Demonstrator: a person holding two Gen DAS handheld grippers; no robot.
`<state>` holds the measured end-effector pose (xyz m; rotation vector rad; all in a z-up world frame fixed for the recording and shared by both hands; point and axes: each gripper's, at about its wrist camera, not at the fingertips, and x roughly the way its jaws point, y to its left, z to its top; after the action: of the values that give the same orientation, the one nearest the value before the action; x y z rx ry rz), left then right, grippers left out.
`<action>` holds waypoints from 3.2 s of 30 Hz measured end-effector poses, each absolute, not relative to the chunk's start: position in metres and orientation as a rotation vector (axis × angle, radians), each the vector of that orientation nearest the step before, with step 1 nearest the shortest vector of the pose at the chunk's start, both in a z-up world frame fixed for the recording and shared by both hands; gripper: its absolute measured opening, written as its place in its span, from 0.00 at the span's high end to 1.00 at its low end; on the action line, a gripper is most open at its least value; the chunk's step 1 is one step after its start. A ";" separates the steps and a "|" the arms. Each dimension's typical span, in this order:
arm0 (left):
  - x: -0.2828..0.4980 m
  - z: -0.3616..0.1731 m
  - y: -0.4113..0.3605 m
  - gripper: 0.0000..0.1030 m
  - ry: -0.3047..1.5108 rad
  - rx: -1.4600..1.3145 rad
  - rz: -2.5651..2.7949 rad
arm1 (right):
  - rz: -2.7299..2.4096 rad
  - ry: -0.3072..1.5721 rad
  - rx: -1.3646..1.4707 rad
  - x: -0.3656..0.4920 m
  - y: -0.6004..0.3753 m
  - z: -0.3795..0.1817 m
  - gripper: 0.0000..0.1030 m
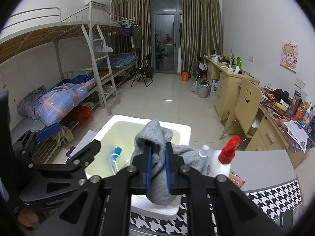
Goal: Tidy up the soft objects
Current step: 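Lower the grey sock into the foam box and open right gripper, then withdraw both grippers from the foam box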
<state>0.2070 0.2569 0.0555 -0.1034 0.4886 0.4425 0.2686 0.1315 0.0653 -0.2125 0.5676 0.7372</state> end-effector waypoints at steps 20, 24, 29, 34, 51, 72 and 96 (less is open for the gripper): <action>0.177 0.048 0.283 0.01 0.497 -0.142 0.482 | 0.774 0.640 -0.227 0.279 0.161 0.051 0.83; 0.173 0.049 0.287 0.01 0.489 -0.151 0.489 | 0.772 0.670 -0.238 0.284 0.169 0.044 0.76; 0.171 0.049 0.290 0.01 0.482 -0.160 0.488 | 0.757 0.707 -0.252 0.287 0.171 0.038 0.46; 0.170 0.050 0.289 0.01 0.488 -0.150 0.480 | 0.751 0.702 -0.257 0.284 0.171 0.040 0.46; 0.161 0.065 0.269 0.01 0.483 -0.128 0.490 | 0.748 0.613 -0.237 0.252 0.148 0.058 0.16; 0.125 0.076 0.227 0.01 0.445 -0.106 0.462 | 0.751 0.549 -0.183 0.215 0.095 0.075 0.15; 0.088 0.099 0.180 0.01 0.393 -0.072 0.443 | 0.762 0.489 -0.157 0.176 0.046 0.092 0.15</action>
<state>0.0878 0.1796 0.0990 -0.0717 0.3933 0.4433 0.1762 0.0463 0.0923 -0.1570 0.4886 0.7624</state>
